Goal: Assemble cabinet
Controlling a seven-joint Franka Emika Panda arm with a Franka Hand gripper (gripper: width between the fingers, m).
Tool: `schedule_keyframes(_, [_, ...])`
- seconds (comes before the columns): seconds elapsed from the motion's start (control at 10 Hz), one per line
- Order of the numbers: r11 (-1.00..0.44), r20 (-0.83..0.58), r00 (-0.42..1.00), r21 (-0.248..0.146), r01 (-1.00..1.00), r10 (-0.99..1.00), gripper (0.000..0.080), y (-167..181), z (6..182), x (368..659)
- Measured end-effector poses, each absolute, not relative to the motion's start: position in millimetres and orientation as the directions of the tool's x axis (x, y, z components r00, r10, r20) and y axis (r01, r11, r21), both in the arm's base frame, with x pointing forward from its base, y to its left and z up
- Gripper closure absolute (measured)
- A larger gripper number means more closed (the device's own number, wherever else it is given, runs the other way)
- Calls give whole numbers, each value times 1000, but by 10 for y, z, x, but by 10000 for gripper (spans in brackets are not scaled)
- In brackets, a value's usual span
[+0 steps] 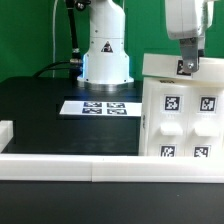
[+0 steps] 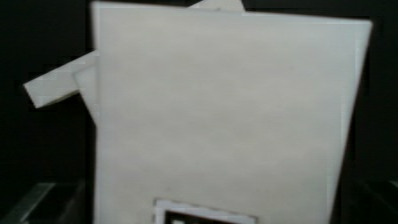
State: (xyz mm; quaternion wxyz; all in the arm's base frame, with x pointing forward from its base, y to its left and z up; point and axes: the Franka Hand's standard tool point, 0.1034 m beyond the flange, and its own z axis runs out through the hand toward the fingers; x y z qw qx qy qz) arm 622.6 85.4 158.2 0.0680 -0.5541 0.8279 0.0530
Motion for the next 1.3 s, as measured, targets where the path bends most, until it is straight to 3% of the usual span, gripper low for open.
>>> schedule_keyframes(0.4, [335,-217,-322,-22,-942,-921,1,887,1865,6247])
schedule_keyframes(0.7, [252,-210,-239,-34,-967,-948,2,893,1817,6236])
schedule_keyframes(0.8, [129,-202,-116,-52,-990,-972,2,888,1809,6227])
schedule_keyframes(0.9, [-99,-191,106,-48,-994,-976,2,887,1818,6228])
schedule_keyframes(1.0, [-269,-176,277,-72,-961,-944,2,890,1831,6294])
schedule_keyframes(1.3, [-625,-144,633,-102,-774,-761,2,963,1795,6309])
